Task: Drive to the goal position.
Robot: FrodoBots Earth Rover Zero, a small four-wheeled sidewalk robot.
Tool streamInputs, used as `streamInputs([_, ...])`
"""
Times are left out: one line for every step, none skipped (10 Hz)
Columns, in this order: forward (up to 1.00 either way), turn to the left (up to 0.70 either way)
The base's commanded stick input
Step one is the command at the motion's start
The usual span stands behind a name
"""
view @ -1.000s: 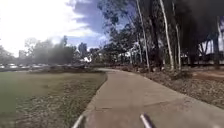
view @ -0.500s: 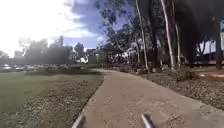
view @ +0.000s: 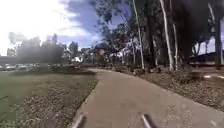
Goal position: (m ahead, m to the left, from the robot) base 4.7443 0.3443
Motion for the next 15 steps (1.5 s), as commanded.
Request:
streamInputs([1.00,0.00])
streamInputs([1.00,0.00])
streamInputs([1.00,0.00])
streamInputs([1.00,0.00])
streamInputs([1.00,0.00])
streamInputs([1.00,0.00])
streamInputs([1.00,0.00])
streamInputs([1.00,0.00])
streamInputs([1.00,0.00])
streamInputs([1.00,0.00])
streamInputs([1.00,0.00])
streamInputs([1.00,0.00])
streamInputs([1.00,0.00])
streamInputs([1.00,0.00])
streamInputs([1.00,0.00])
